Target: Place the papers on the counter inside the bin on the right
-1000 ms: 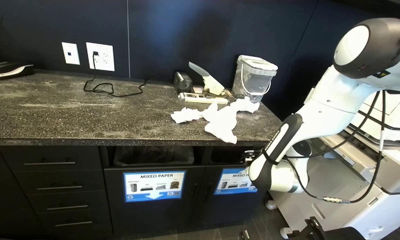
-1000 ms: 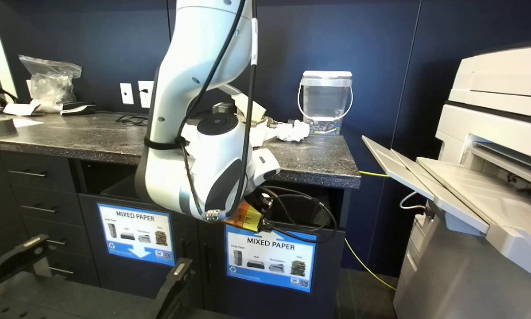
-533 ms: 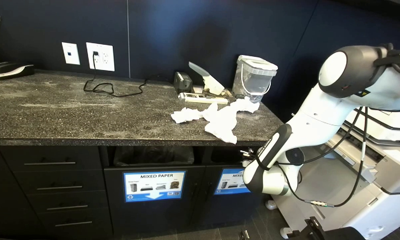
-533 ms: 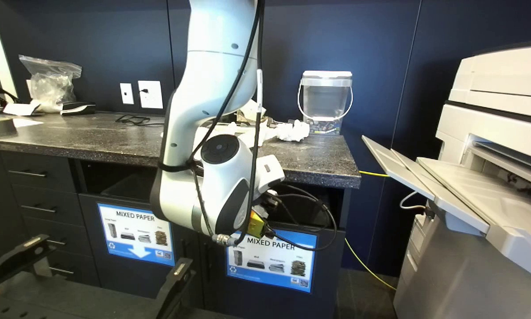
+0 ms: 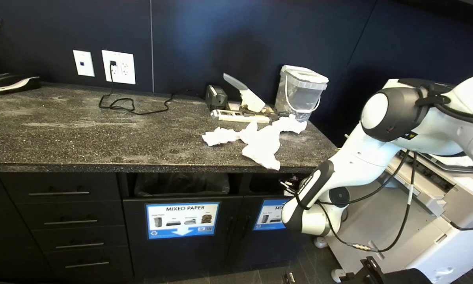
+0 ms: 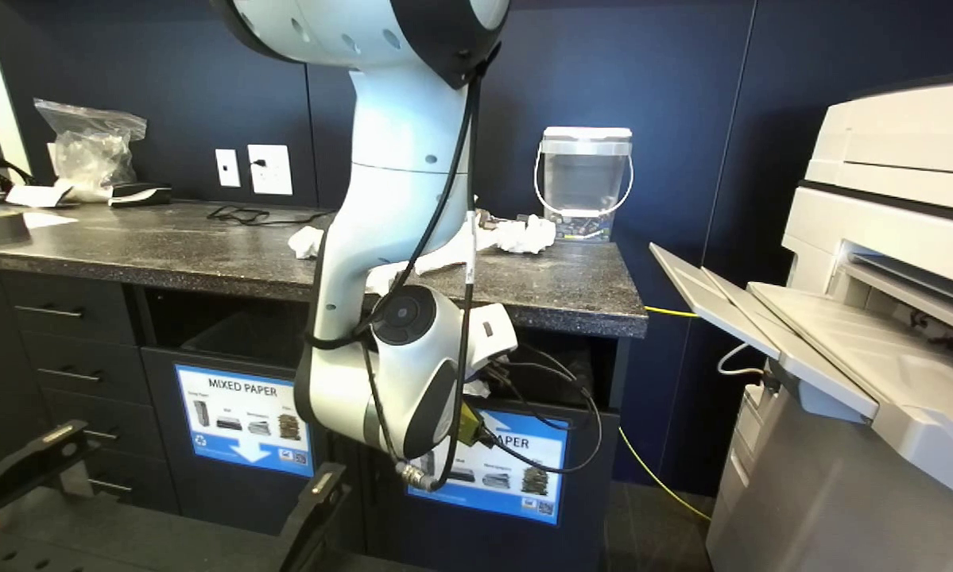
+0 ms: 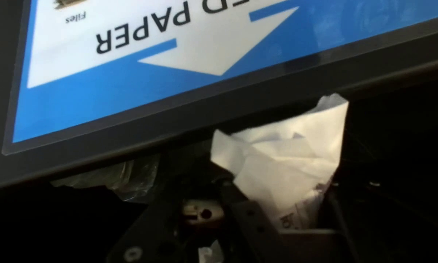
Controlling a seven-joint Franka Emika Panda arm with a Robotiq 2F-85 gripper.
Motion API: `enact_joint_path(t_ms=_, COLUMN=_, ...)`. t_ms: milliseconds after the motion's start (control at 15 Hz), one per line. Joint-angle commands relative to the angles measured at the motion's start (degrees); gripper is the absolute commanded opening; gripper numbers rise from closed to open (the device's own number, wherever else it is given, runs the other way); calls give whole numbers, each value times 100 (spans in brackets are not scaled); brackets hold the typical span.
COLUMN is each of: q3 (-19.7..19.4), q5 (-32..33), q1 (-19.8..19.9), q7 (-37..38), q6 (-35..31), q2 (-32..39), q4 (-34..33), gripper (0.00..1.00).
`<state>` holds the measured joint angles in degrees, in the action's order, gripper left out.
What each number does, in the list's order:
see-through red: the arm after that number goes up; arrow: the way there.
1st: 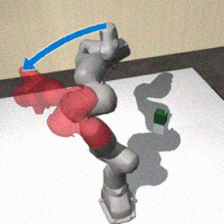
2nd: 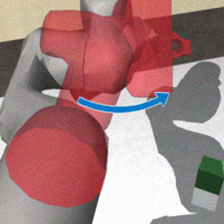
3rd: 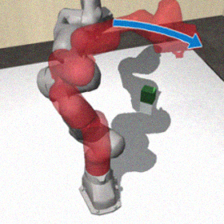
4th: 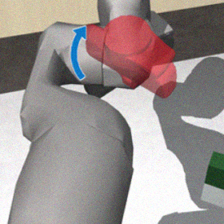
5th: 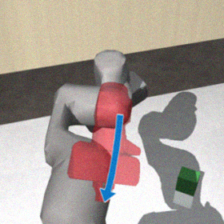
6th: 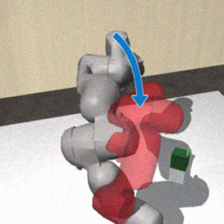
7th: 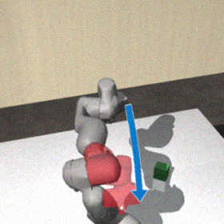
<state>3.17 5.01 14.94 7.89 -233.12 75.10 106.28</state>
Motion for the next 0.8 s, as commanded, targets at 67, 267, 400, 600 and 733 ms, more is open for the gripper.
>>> enact_joint_path(t_ms=67, q3=-37, q5=334, q1=32, q7=191, q6=-197, q2=493, q4=-888, gripper=14)
enact_joint_path(t_ms=267, q3=-22, q5=425, q1=38, q7=246, q6=-124, q2=670, q4=-1204, gripper=15)
enact_joint_path(t_ms=400, q3=-8, q5=430, q1=39, q7=292, q6=-29, q2=734, q4=-1328, gripper=12)
enact_joint_path(t_ms=600, q3=-16, q5=461, q1=9, q7=299, q6=58, q2=779, q4=-1398, gripper=38)
enact_joint_path(t_ms=733, q3=-16, q5=479, q1=8, q7=296, q6=69, q2=776, q4=-1400, gripper=51)
